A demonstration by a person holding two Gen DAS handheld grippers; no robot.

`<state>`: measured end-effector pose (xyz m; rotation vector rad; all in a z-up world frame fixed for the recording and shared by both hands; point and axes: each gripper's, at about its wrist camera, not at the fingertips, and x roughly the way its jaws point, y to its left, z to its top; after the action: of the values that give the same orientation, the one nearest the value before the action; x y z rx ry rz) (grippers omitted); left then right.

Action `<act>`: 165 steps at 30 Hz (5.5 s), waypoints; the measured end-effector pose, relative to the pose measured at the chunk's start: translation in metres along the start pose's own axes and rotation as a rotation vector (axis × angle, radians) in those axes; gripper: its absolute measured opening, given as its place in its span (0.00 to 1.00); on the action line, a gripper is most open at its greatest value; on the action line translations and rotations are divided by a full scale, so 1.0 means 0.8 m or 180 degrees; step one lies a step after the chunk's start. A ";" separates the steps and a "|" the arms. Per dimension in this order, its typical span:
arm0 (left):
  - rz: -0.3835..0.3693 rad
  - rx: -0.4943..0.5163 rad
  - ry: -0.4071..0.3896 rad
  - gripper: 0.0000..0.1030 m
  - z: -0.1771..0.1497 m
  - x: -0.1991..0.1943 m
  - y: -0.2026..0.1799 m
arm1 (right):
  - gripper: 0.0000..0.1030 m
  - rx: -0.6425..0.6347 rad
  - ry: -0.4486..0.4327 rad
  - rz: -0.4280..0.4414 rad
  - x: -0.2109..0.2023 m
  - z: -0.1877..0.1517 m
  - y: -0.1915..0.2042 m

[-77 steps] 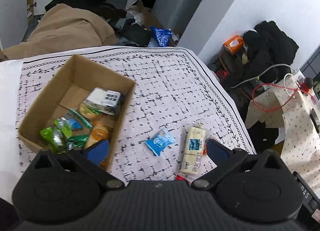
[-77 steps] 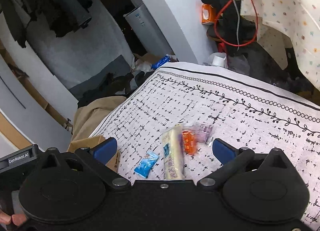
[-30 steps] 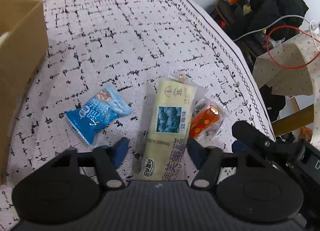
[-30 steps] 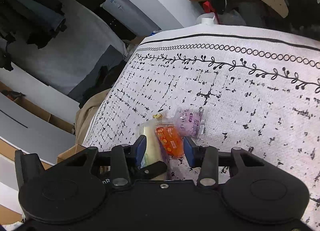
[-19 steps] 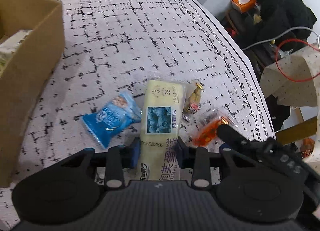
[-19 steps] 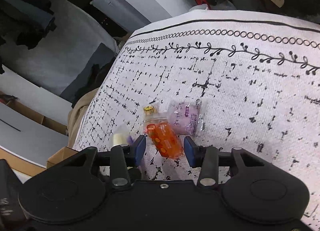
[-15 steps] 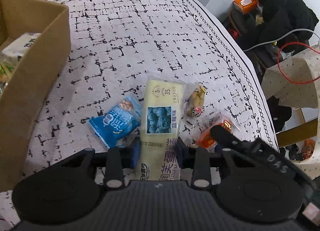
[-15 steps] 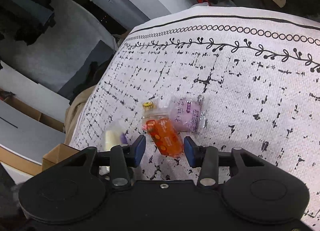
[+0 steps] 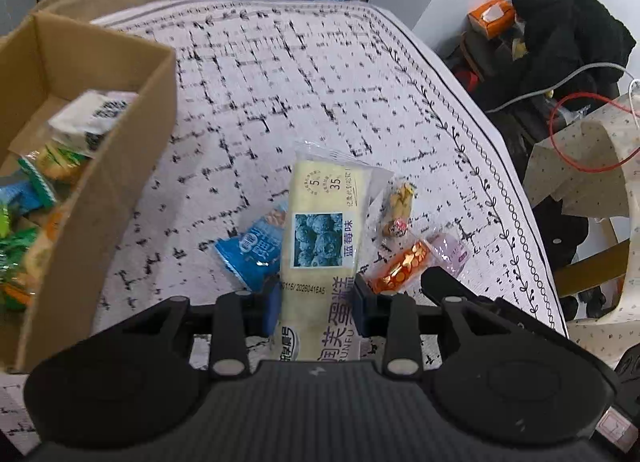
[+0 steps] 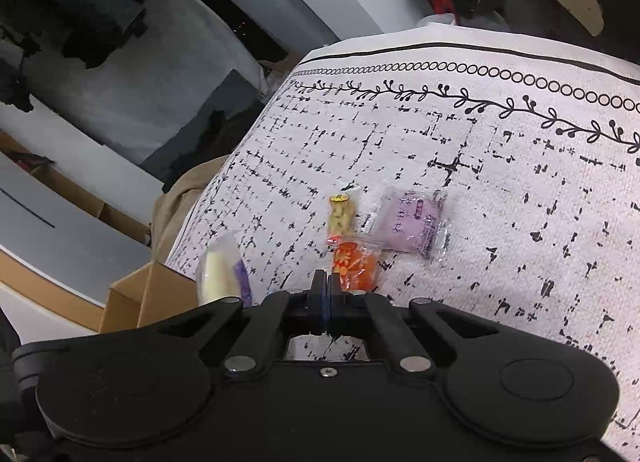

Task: Organize snacks
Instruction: 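Grasp the white bar packet with the left tool while the right tool grasps the orange candy, then carry the white bar packet with the left tool while the right tool carries the orange candy to the box, then open the left tool over the box while the right tool releases the orange candy inside, then move both tools back over the red bar and purple candy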

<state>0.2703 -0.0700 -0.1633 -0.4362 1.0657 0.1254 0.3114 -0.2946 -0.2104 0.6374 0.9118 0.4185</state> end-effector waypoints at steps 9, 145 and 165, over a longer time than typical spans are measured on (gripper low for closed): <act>0.0061 -0.0056 -0.0110 0.34 -0.001 -0.021 0.009 | 0.36 0.0073 -0.0058 -0.0137 -0.002 -0.003 -0.005; -0.0185 -0.0413 -0.0558 1.00 0.029 -0.221 0.164 | 0.96 -0.0783 -0.0317 -0.0229 -0.130 -0.062 0.215; -0.0257 -0.0087 -0.0303 1.00 -0.011 -0.194 0.073 | 0.97 -0.0230 -0.0513 -0.0250 -0.181 -0.026 0.085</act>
<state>0.1696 -0.0033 -0.0488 -0.4926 0.9523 0.0881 0.2092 -0.3218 -0.0888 0.5589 0.7622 0.3235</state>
